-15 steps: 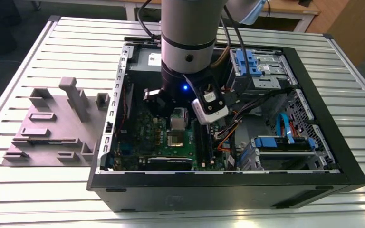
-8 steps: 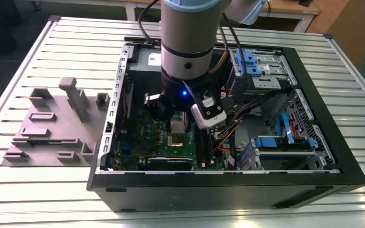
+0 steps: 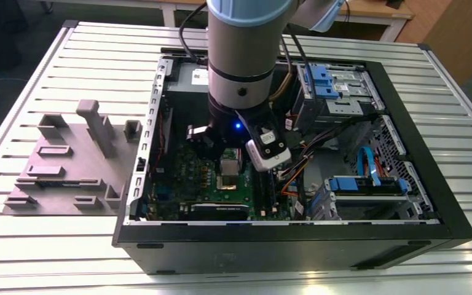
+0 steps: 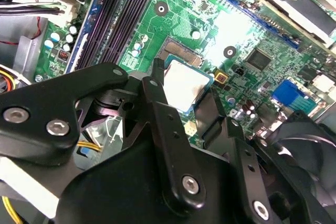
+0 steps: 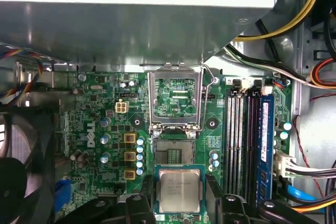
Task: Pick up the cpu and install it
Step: 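Place the cpu into insertion slot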
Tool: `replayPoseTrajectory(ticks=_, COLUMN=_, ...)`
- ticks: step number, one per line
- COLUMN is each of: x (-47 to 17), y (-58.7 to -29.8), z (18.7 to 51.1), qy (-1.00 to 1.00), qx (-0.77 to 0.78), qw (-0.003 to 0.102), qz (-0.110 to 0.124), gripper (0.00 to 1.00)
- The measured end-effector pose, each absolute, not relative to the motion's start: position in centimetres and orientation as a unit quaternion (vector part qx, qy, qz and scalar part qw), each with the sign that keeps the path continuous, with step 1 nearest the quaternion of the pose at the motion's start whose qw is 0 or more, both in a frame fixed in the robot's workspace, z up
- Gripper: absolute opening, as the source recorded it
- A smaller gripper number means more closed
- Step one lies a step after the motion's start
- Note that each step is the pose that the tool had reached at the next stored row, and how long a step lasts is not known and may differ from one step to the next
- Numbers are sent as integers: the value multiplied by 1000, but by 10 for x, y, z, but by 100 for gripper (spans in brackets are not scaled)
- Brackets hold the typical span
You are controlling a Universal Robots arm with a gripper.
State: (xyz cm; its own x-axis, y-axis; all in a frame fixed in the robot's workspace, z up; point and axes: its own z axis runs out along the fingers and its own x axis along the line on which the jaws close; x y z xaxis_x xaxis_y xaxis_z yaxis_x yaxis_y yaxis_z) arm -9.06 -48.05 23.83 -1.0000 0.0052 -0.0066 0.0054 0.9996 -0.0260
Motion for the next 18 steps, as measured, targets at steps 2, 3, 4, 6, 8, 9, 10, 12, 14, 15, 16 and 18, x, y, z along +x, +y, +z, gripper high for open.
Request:
replayPoseTrajectory(ticks=2, x=-91, y=-480, z=236, qy=1000, qx=3, qw=3, qz=-13, gripper=47)
replayPoseTrajectory(ticks=3, x=-91, y=-481, z=235, qy=1000, qx=3, qw=3, qz=-13, gripper=47)
replayPoseTrajectory(ticks=4, x=-91, y=-480, z=234, qy=1000, qx=3, qw=3, qz=-13, gripper=47)
replayPoseTrajectory(ticks=6, x=-91, y=-481, z=233, qy=1000, qx=3, qw=3, qz=-13, gripper=47)
replayPoseTrajectory(ticks=8, x=-91, y=-481, z=233, qy=1000, qx=3, qw=3, qz=-13, gripper=47)
replayPoseTrajectory(ticks=9, x=-91, y=-481, z=233, qy=1000, qx=3, qw=3, qz=-13, gripper=47)
replayPoseTrajectory(ticks=10, x=-91, y=-480, z=233, qy=1000, qx=3, qw=3, qz=-13, gripper=47)
replayPoseTrajectory(ticks=12, x=-91, y=-480, z=233, qy=1000, qx=3, qw=3, qz=-12, gripper=47)
replayPoseTrajectory(ticks=14, x=-91, y=-480, z=233, qy=1000, qx=3, qw=3, qz=-12, gripper=47)
replayPoseTrajectory(ticks=15, x=-91, y=-480, z=233, qy=1000, qx=3, qw=3, qz=-12, gripper=47)
replayPoseTrajectory(ticks=16, x=-91, y=-480, z=233, qy=1000, qx=3, qw=3, qz=-12, gripper=47)
replayPoseTrajectory(ticks=18, x=-91, y=-481, z=233, qy=1000, qx=3, qw=3, qz=-12, gripper=47)
